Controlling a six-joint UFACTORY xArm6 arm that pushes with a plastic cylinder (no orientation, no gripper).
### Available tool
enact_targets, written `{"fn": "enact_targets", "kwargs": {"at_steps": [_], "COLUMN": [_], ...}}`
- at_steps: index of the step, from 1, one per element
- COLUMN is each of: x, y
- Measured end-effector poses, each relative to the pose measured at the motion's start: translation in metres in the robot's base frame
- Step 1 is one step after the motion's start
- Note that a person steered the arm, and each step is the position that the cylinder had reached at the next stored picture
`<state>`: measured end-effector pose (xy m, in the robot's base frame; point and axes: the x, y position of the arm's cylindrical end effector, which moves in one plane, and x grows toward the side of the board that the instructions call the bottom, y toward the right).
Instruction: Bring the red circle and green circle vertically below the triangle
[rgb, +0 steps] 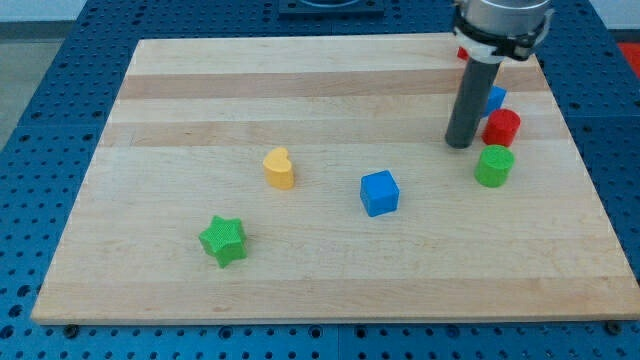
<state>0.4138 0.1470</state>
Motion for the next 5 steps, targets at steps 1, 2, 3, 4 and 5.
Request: {"fn": "enact_targets", "kwargs": {"at_steps": [1, 2, 3, 4, 5], "x": [0.014, 0.047, 0.054, 0.054, 0.054], "y": [-0.008, -0.008, 0.006, 0.015, 0.026]}}
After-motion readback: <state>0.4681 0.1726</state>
